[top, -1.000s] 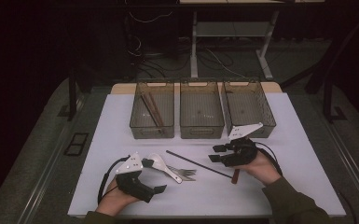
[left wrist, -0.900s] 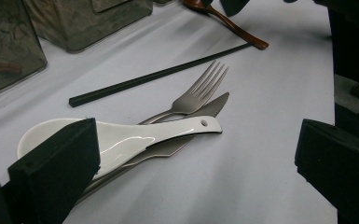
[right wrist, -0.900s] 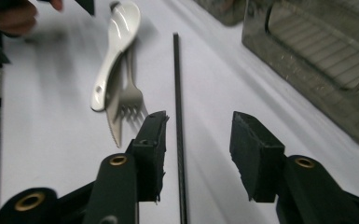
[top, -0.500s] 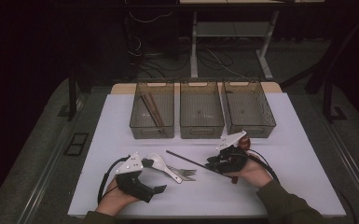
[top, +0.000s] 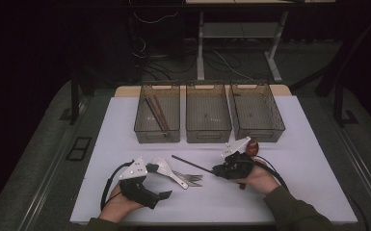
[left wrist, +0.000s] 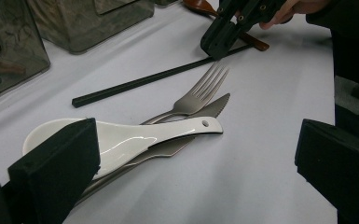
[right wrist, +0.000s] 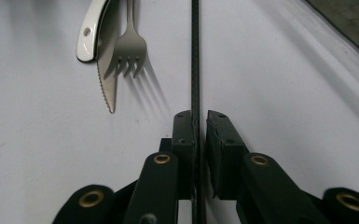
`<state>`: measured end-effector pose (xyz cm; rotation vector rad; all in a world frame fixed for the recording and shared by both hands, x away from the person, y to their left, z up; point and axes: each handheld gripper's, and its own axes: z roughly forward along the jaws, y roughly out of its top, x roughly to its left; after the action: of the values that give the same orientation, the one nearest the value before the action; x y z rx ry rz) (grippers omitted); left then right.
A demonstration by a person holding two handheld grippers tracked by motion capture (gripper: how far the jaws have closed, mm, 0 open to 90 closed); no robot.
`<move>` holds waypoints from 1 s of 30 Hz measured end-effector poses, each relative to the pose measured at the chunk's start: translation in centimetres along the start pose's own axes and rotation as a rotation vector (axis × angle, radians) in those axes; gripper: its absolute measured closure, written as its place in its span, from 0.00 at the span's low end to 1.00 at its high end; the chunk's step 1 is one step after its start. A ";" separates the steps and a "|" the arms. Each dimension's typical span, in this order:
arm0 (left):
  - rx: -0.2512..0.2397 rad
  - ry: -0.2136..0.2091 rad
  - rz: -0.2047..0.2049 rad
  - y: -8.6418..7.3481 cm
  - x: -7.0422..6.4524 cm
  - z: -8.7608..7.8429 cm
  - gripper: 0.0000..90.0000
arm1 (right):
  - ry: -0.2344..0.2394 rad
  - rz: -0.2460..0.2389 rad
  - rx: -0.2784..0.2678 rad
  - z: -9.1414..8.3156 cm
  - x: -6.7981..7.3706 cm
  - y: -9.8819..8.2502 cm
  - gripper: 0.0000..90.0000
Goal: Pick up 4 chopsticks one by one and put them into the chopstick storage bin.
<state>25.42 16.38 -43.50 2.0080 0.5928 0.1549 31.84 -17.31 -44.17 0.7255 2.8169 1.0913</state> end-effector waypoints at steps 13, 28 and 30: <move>0.004 0.000 0.002 0.0 0.0 0.1 0.00 | -0.017 -0.037 0.006 0.3 0.0 -0.2 0.95; 0.004 0.001 0.001 0.0 0.0 0.0 0.00 | -0.014 -0.010 -0.020 0.0 0.1 -0.1 0.95; 0.003 0.000 0.002 0.0 0.0 0.0 0.00 | -0.017 -0.016 -0.023 -0.2 0.0 0.0 0.95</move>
<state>25.45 16.36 -43.52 2.0113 0.5913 0.1554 31.77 -17.41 -44.07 0.7058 2.7861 1.1078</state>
